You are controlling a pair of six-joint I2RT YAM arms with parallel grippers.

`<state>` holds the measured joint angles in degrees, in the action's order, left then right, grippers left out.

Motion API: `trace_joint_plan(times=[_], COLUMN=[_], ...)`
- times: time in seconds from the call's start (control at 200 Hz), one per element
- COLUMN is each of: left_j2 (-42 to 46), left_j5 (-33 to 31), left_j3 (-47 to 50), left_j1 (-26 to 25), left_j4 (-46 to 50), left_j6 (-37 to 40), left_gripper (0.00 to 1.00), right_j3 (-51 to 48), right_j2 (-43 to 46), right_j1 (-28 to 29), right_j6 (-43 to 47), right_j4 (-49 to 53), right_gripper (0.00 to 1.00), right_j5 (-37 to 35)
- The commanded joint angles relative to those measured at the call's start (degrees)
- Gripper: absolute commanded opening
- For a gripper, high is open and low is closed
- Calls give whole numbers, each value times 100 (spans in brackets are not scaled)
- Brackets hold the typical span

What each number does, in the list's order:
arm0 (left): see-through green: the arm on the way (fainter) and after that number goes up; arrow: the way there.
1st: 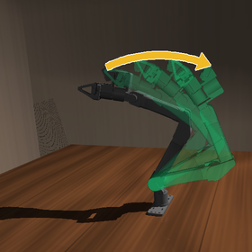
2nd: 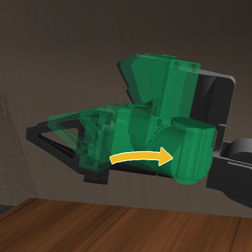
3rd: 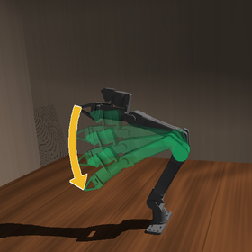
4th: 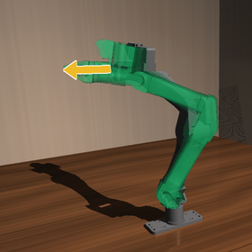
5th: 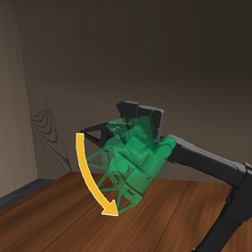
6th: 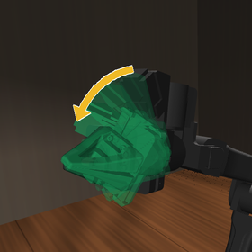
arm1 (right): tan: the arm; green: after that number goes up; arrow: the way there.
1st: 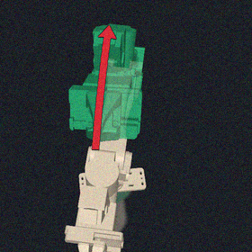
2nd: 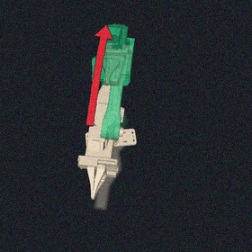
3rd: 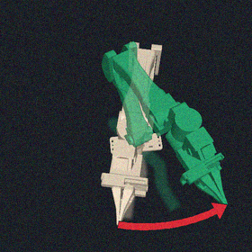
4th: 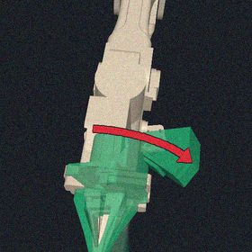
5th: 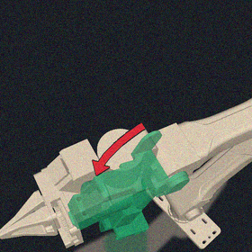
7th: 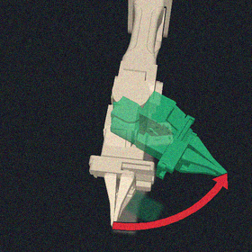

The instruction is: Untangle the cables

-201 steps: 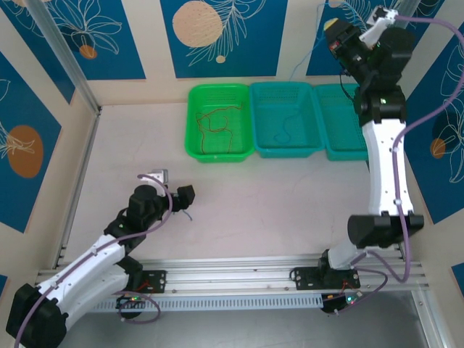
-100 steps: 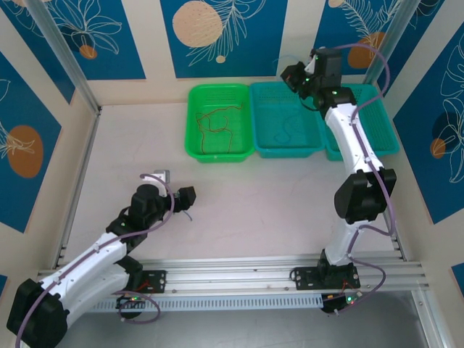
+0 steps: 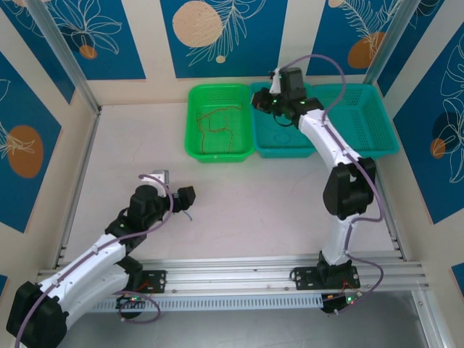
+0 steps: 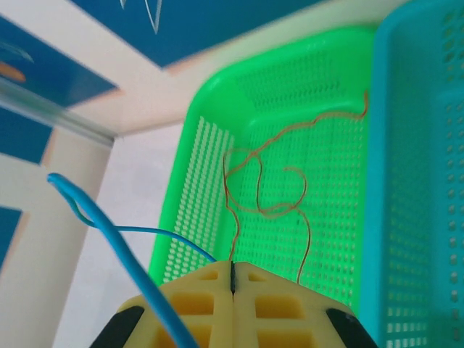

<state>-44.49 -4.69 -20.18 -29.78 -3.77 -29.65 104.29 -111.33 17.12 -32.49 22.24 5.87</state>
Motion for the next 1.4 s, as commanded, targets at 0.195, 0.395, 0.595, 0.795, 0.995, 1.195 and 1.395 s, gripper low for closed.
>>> trace_joint_plan(times=[0.195, 0.395, 0.595, 0.795, 0.995, 1.195, 1.395], left_j2=[157, 178, 173, 178, 262, 353, 304], left_j5=[-6, 7, 33, 13, 27, 16, 17], left_j3=[56, 76, 77, 111, 102, 76, -169], left_j1=[58, 56, 56, 61, 62, 61, 64], left_j4=[68, 95, 43, 50, 142, 303, 742], left_j6=[17, 20, -2, 5, -19, 16, -40], left_gripper=[100, 100, 100, 100, 100, 100, 100], right_j3=[346, -15, -1097, -614, 292, 331, -473], right_j2=[-825, -643, 37, -412, -889, -322, 632], right_j1=[473, 31, -781, -1193, -1125, -851, -389], right_j6=[-277, -1310, -2651, -2561, -2025, -1324, -450], right_j4=[-162, -690, -1276, 161, 1095, 1318, 1124], right_gripper=[0, 0, 0, 0, 46, 69, 65], right_j5=[1085, 1098, 152, -423, -413, -1119, -776])
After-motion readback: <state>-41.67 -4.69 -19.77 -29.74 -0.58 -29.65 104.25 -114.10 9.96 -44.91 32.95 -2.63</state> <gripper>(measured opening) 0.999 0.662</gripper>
